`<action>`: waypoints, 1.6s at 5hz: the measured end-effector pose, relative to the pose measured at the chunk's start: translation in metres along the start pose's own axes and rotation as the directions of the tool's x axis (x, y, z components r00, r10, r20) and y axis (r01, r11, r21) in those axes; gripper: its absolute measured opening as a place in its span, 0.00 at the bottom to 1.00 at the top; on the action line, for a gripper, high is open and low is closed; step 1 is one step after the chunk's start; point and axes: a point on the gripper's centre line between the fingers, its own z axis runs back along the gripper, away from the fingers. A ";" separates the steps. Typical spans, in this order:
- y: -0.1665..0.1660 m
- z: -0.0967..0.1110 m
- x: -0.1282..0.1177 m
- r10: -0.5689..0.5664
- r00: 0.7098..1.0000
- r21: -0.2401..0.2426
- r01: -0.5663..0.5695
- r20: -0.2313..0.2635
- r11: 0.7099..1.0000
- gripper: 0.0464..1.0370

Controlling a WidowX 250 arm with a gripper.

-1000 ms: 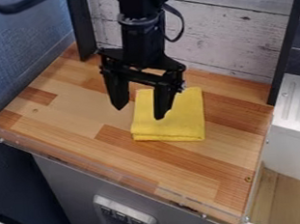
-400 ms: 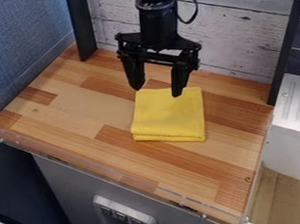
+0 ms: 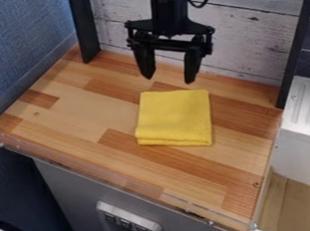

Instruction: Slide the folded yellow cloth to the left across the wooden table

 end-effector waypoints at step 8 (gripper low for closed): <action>-0.009 -0.085 0.009 0.020 1.000 0.014 -0.019 -0.024 1.000 0.02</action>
